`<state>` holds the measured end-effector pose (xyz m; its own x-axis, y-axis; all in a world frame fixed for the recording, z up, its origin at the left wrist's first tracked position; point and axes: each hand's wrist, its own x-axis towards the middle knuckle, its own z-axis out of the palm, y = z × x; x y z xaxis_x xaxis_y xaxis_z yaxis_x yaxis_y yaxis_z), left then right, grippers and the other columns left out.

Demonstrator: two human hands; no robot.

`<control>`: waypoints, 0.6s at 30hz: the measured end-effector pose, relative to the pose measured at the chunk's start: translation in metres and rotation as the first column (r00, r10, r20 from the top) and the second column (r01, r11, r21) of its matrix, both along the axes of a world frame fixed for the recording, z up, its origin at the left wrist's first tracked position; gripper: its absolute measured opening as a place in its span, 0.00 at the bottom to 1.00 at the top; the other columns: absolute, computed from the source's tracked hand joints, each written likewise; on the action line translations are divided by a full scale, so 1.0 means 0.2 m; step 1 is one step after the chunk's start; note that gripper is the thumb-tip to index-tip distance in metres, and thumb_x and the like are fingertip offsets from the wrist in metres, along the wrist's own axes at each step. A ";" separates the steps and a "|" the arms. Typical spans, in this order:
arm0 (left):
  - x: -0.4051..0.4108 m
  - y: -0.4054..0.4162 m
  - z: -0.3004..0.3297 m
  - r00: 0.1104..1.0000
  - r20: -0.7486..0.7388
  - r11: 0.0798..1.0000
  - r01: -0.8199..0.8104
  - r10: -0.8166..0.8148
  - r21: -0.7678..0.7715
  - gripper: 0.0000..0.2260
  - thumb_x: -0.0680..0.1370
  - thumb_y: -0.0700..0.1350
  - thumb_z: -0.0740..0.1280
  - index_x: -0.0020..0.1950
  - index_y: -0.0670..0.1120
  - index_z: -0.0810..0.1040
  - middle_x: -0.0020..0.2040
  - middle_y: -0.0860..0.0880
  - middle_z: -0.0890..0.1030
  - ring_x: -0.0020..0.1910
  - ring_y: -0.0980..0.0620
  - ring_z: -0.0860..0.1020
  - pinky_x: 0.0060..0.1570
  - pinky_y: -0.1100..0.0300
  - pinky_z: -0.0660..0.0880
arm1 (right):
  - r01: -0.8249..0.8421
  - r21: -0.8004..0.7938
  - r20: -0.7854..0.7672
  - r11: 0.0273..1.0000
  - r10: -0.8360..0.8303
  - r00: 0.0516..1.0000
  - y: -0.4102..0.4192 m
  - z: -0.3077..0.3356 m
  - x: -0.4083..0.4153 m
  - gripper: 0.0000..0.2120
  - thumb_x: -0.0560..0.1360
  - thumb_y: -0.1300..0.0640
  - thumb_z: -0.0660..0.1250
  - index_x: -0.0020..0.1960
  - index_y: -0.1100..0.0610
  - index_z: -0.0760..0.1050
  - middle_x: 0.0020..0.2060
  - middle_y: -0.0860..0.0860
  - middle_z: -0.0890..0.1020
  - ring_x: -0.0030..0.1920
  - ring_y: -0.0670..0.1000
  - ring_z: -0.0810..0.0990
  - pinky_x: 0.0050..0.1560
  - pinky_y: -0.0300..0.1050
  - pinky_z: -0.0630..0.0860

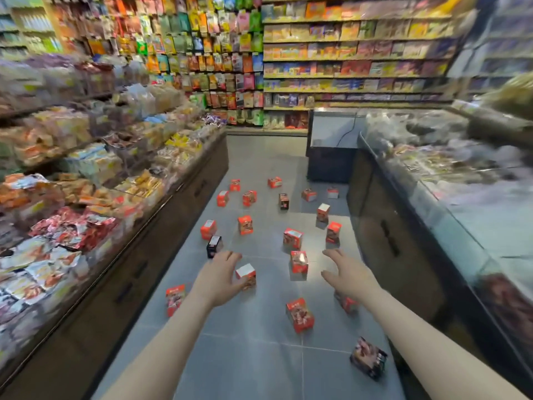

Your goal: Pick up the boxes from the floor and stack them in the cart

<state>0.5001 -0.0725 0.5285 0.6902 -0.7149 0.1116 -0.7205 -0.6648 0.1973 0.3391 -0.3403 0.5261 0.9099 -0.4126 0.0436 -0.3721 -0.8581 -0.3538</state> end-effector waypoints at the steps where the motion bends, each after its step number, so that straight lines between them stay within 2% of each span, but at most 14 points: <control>1: 0.06 -0.09 -0.03 1.000 -0.011 1.000 0.026 -0.026 0.003 0.26 0.73 0.61 0.59 0.66 0.48 0.69 0.59 0.50 0.73 0.60 0.49 0.72 0.54 0.55 0.69 | 0.027 -0.002 -0.013 1.000 -0.027 1.000 -0.07 -0.03 0.02 0.26 0.75 0.48 0.64 0.72 0.50 0.64 0.69 0.49 0.69 0.67 0.52 0.70 0.62 0.46 0.68; 4: 0.26 -0.35 -0.10 0.991 -0.062 0.993 0.120 -0.120 -0.005 0.35 0.67 0.66 0.49 0.65 0.47 0.70 0.60 0.50 0.74 0.59 0.49 0.74 0.54 0.56 0.70 | 0.121 0.032 -0.072 0.992 -0.119 0.990 -0.26 -0.10 0.04 0.27 0.76 0.47 0.64 0.73 0.50 0.63 0.69 0.48 0.68 0.65 0.51 0.71 0.62 0.45 0.68; 6: 0.38 -0.53 -0.17 0.979 -0.103 0.984 0.179 -0.178 -0.006 0.37 0.66 0.66 0.48 0.66 0.46 0.71 0.60 0.49 0.74 0.60 0.47 0.73 0.55 0.55 0.71 | 0.176 0.019 -0.120 0.984 -0.172 0.978 -0.37 -0.16 0.04 0.27 0.76 0.45 0.63 0.72 0.49 0.64 0.68 0.47 0.69 0.63 0.51 0.73 0.60 0.46 0.70; 9: 0.53 -0.80 -0.25 0.952 -0.148 0.961 0.275 -0.269 0.017 0.38 0.65 0.66 0.48 0.66 0.46 0.70 0.61 0.48 0.73 0.59 0.47 0.74 0.55 0.54 0.71 | 0.263 0.005 -0.182 0.965 -0.258 0.949 -0.52 -0.27 0.01 0.27 0.74 0.43 0.64 0.70 0.49 0.66 0.65 0.48 0.72 0.64 0.51 0.72 0.61 0.47 0.71; 13: 0.61 -1.13 -0.38 0.910 -0.233 0.930 0.364 -0.344 0.049 0.34 0.69 0.66 0.53 0.67 0.47 0.69 0.62 0.49 0.72 0.60 0.47 0.73 0.56 0.52 0.71 | 0.383 0.068 -0.297 0.921 -0.348 0.889 -0.69 -0.39 -0.06 0.31 0.72 0.44 0.66 0.72 0.48 0.63 0.69 0.48 0.68 0.68 0.51 0.68 0.65 0.46 0.68; 16: 0.63 -1.37 -0.52 0.875 -0.277 0.899 0.431 -0.397 0.076 0.37 0.66 0.67 0.49 0.68 0.48 0.68 0.62 0.49 0.72 0.60 0.47 0.73 0.58 0.52 0.71 | 0.452 0.111 -0.339 0.885 -0.394 0.854 -0.83 -0.50 -0.11 0.33 0.73 0.41 0.66 0.73 0.48 0.61 0.70 0.47 0.67 0.69 0.50 0.66 0.67 0.44 0.65; 18: 0.64 -1.50 -0.64 0.864 -0.306 0.889 0.447 -0.400 0.099 0.35 0.68 0.66 0.50 0.68 0.48 0.68 0.64 0.50 0.71 0.62 0.48 0.72 0.59 0.53 0.71 | 0.487 0.132 -0.368 0.863 -0.414 0.833 -0.94 -0.59 -0.14 0.33 0.73 0.41 0.66 0.73 0.49 0.61 0.69 0.47 0.68 0.69 0.50 0.66 0.66 0.42 0.66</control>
